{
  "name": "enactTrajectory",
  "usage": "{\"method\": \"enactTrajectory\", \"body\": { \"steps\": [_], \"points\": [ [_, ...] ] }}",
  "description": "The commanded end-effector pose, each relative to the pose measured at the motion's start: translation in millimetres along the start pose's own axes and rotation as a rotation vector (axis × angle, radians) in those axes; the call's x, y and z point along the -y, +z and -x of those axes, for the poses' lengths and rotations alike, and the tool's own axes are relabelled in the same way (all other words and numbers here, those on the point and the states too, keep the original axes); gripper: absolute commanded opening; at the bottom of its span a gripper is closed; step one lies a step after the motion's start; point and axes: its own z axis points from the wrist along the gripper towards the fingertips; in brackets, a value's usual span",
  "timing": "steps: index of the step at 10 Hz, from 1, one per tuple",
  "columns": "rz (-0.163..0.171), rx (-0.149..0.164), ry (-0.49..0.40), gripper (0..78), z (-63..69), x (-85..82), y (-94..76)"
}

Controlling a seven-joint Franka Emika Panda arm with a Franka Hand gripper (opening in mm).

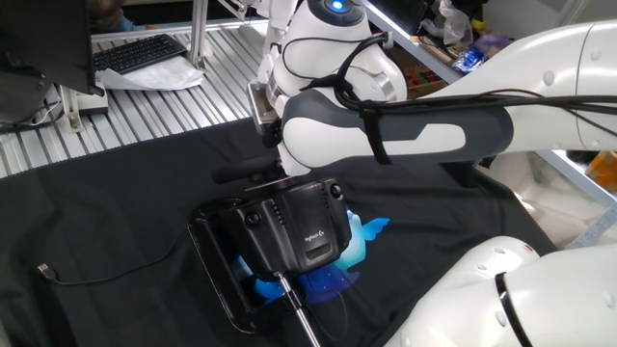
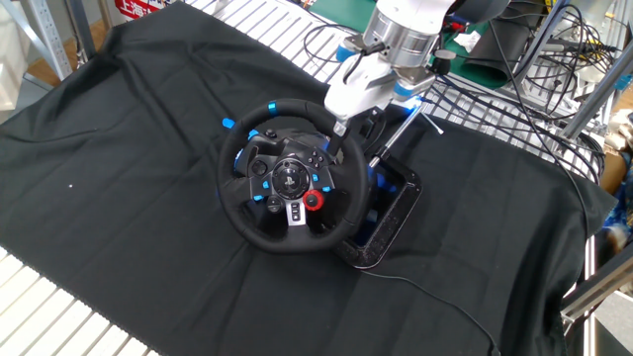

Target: Rotate the steering wheel 90 degrees counterclockwise

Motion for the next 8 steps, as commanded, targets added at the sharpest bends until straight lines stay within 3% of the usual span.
{"method": "enactTrajectory", "body": {
  "steps": [1, 2, 3, 4, 5, 6, 8],
  "points": [
    [-0.098, 0.013, -0.386, 77.5, -20.8, 53.8, 22.8],
    [-0.128, -0.009, -0.443, 77.5, -24.2, 58.6, 15.5],
    [-0.134, -0.018, -0.456, 77.5, -25.1, 60.0, 13.4],
    [-0.145, -0.063, -0.493, 77.5, -28.0, 65.2, 5.3],
    [-0.157, -0.073, -0.535, 77.5, -29.7, 68.6, 0.0],
    [-0.156, -0.074, -0.53, 77.5, -30.0, 69.2, -0.9],
    [-0.144, -0.073, -0.405, 77.5, -30.2, 63.7, 2.9]
  ]
}}
